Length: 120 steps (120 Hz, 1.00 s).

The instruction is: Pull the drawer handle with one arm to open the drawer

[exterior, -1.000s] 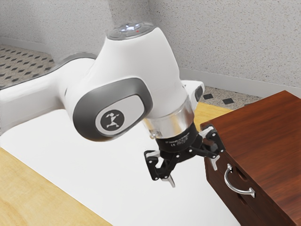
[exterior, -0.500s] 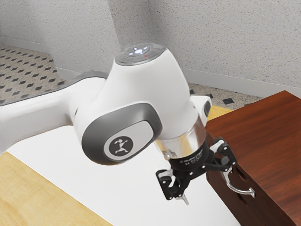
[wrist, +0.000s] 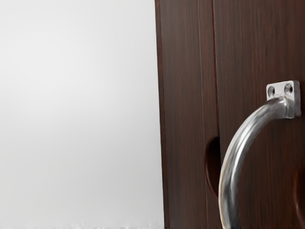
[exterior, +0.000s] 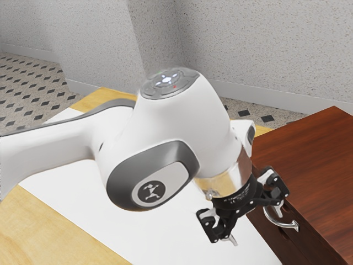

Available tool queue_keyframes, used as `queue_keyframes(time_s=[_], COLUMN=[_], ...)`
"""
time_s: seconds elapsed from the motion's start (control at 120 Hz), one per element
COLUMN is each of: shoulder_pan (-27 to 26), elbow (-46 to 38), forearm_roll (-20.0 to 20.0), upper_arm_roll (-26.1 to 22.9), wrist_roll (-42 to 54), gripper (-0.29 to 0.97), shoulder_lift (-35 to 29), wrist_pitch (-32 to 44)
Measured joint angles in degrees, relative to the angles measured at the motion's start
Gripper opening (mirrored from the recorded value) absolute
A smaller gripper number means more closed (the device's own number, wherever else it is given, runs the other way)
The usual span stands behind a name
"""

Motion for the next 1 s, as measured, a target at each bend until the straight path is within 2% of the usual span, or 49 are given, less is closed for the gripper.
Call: queue_keyframes(time_s=[0.408, 1.0], shoulder_pan=[-0.5, 0.4], elbow=[-0.2, -1.0], forearm_roll=[0.1, 0.3], upper_arm_roll=[-0.9, -0.4], wrist_roll=[-1.2, -0.2], gripper=[0.47, 0.43], shoulder_lift=[0.7, 0.8], wrist_pitch=[1.5, 1.3])
